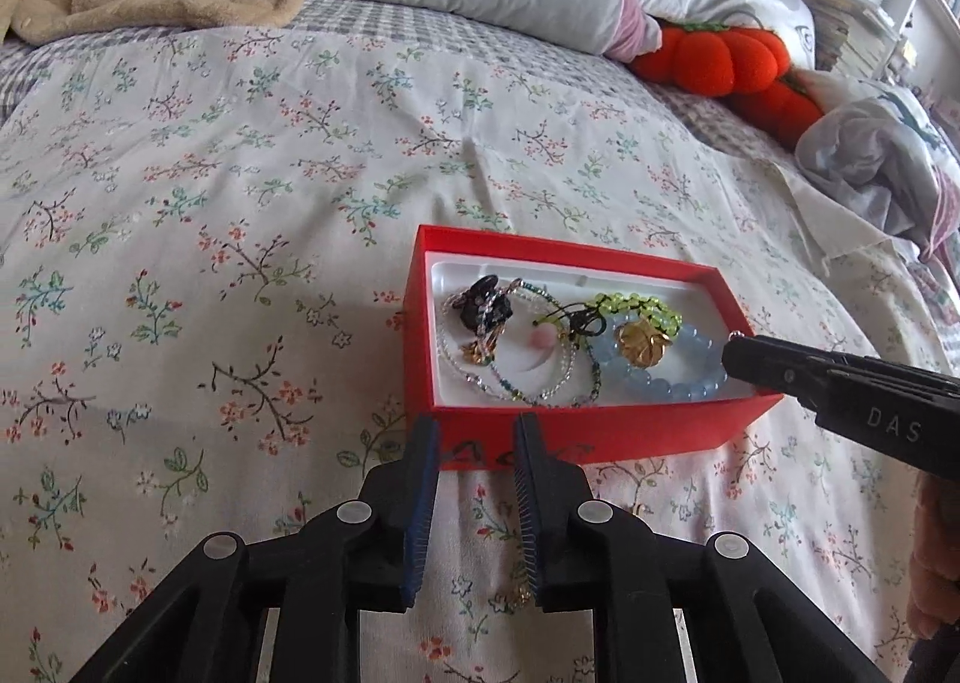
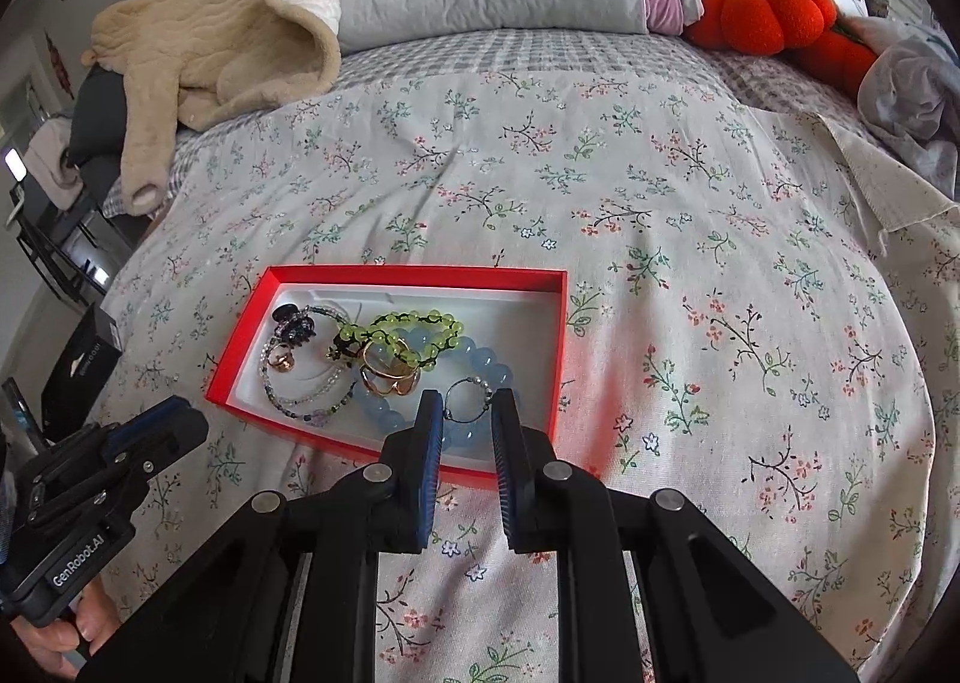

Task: Organize jewelry
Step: 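Carry the earring and silver ring into the red box and open both tools, then grasp the small gold earring on the bedspread with the left tool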

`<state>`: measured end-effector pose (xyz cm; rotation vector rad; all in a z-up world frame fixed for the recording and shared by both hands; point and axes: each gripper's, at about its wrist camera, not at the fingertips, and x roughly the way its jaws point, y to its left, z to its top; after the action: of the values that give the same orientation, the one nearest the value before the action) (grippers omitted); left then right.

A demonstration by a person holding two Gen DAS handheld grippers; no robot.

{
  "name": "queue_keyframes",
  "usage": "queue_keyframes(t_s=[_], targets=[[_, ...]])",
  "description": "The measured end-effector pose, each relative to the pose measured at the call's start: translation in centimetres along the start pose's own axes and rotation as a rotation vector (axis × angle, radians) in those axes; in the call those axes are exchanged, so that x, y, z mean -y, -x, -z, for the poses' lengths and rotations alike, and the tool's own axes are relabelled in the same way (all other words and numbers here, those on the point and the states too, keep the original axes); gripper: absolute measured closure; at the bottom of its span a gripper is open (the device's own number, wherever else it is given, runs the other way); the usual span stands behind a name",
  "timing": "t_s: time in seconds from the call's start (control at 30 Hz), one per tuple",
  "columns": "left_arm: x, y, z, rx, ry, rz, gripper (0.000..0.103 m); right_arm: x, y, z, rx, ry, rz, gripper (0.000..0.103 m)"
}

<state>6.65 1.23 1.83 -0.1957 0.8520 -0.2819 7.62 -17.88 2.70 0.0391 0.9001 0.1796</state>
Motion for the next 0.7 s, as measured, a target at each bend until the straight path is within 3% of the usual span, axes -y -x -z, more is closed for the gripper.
queue_keyframes(t_s=[0.3, 0.53, 0.6, 0.7], targets=[[-1.3, 0.5, 2.7, -0.087, 0.039, -0.014, 0.066, -0.1, -0.8, -0.3, -0.012, -0.01, -0.005, 0.086], [-1.2, 1.0, 4.0, -0.098, 0.0, -0.036, 0.053, 0.1, -1.0, -0.7, -0.025, -0.055, -0.035, 0.082], [-1.2, 1.1, 4.4, -0.099, -0.013, -0.046, 0.046, 0.1, -0.6, -0.7, -0.021, -0.064, -0.048, 0.066], [-1.3, 1.2, 5.0, -0.102, -0.031, -0.065, 0.039, 0.0, 0.1, -0.6, -0.012, -0.064, -0.064, 0.058]])
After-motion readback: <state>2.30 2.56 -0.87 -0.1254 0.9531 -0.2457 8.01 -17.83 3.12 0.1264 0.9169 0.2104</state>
